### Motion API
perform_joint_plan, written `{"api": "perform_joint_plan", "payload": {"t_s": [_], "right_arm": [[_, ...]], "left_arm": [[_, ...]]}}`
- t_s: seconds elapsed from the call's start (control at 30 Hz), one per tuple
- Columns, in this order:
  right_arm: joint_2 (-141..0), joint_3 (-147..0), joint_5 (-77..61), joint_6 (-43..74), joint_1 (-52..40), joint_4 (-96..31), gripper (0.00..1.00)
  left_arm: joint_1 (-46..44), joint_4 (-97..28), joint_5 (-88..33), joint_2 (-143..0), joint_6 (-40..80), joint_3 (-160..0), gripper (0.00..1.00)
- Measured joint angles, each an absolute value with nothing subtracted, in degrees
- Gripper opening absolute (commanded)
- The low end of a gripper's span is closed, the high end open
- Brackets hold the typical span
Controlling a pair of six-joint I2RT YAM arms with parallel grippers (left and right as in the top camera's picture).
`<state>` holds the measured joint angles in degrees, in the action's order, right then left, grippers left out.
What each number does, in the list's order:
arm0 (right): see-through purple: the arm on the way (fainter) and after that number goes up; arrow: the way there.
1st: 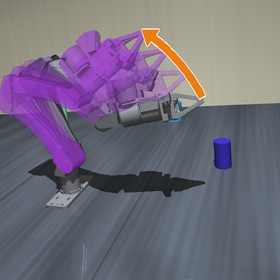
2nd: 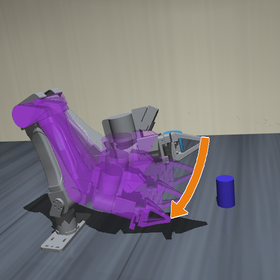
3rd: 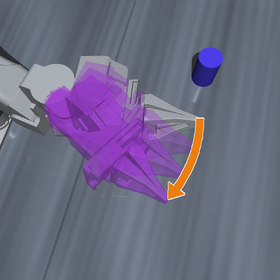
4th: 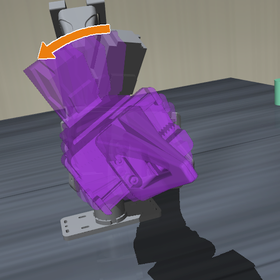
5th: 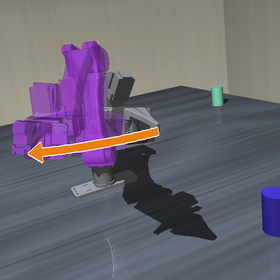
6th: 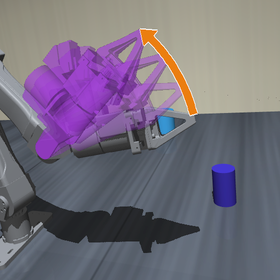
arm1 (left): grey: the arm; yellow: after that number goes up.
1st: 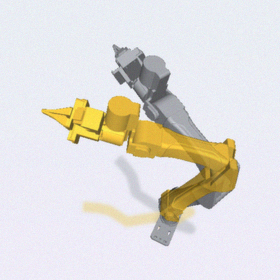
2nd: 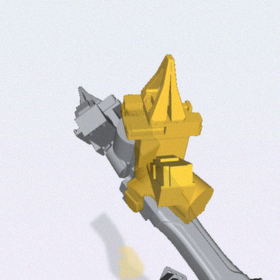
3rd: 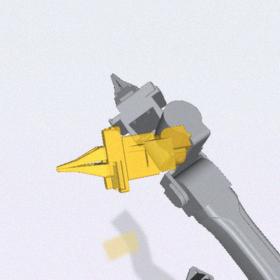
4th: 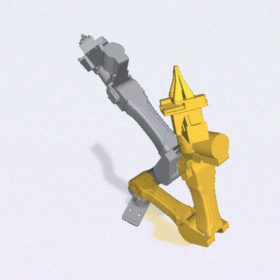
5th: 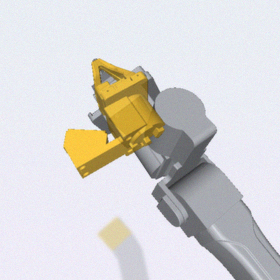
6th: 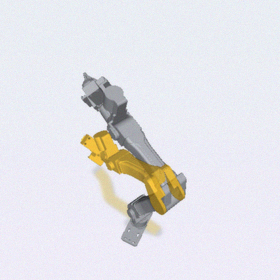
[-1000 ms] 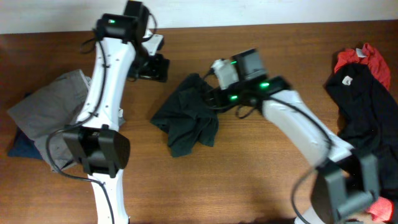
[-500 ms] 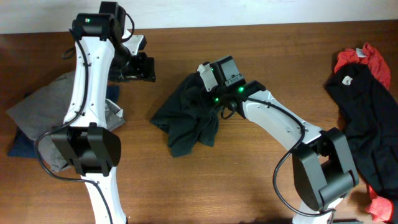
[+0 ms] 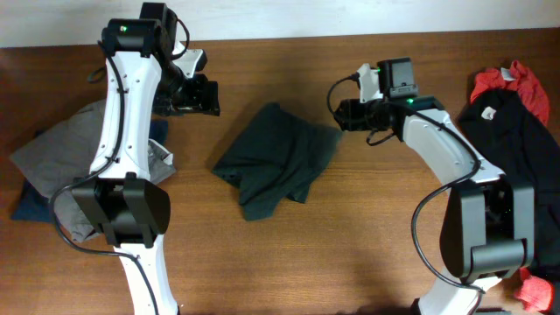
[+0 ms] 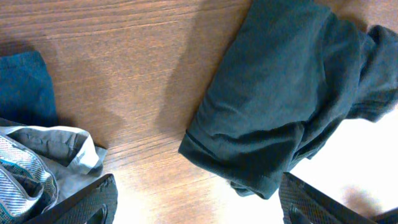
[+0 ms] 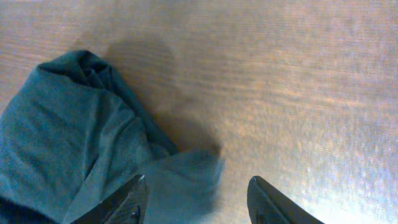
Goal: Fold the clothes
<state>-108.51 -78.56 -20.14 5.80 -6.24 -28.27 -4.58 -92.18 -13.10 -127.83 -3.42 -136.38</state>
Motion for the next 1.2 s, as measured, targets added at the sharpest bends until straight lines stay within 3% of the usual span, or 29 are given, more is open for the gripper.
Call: {"api": "perform_joint_plan", "payload": {"t_s": [0.33,0.63,0.97,1.2], "right_arm": [[-108.5,-78.6,-35.0,6.0,-7.1,-33.3,0.59],[-108.5,-78.6,-37.9,1.8,-22.1,-43.2,0.65],[-108.5,-78.5,-16.1,-7.4,-41.4,-46.2,0.76],[-111.2,-78.6,-2.2,-9.5,-46.5,-42.1,0.77]], "left_arm": [[-4.6,-94.1,-13.1,-127.8,-6.4,-136.4,0.83],[-4.3,-94.2,-13.1,-127.8,-7.7,-136.4,0.86],[0.4,-95.1,-13.3,-127.8,-7.7,-138.6,0.86],[5.5,-96.5,-16.5,-127.7,-7.7,-147.1,0.87]]}}
